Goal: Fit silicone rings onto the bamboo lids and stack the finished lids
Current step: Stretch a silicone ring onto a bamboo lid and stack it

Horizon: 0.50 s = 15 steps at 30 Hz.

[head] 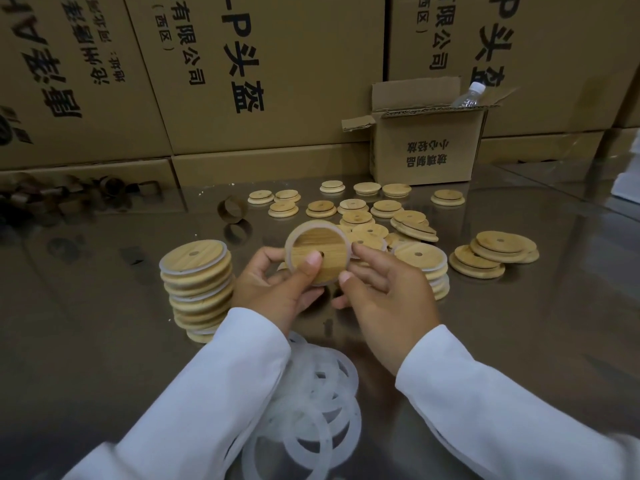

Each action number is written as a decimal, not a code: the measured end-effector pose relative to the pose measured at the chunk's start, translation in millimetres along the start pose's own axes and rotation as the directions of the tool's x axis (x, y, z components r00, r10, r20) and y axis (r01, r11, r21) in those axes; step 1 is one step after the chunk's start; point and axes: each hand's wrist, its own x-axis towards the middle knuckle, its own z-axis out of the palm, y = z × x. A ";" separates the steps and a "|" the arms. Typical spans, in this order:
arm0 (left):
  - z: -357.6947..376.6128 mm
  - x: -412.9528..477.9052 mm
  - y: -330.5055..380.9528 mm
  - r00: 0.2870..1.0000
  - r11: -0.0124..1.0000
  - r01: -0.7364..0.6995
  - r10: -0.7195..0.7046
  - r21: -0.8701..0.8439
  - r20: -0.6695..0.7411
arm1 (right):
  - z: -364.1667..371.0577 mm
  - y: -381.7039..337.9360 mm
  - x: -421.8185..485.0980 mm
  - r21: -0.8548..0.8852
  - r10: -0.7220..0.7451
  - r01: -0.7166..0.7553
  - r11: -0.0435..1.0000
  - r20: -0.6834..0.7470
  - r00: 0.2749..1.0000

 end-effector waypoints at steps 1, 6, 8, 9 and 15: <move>0.0 0.6 -0.5 1.000 1.000 -0.013 0.013 0.001 -0.005 | 2.7 0.4 -1.6 -0.011 -0.018 0.019 1.000 0.011 1.000; -0.7 2.9 -0.7 0.999 0.999 -0.035 0.034 -0.027 -0.011 | 9.0 3.8 -5.8 -0.055 -0.039 0.039 0.998 0.011 0.999; 0.4 2.8 -0.9 1.000 0.999 -0.020 0.020 -0.034 -0.015 | 8.5 5.0 -6.0 -0.117 -0.052 0.050 0.992 -0.013 0.999; 0.8 2.9 -1.0 1.000 0.999 -0.009 0.008 -0.034 -0.022 | 8.2 5.3 -5.4 -0.150 -0.056 0.051 0.987 -0.024 0.998; -0.7 7.8 1.6 0.978 0.997 0.051 -0.063 -0.062 -0.201 | -0.6 3.3 3.6 -0.169 -0.047 0.032 0.985 -0.089 0.995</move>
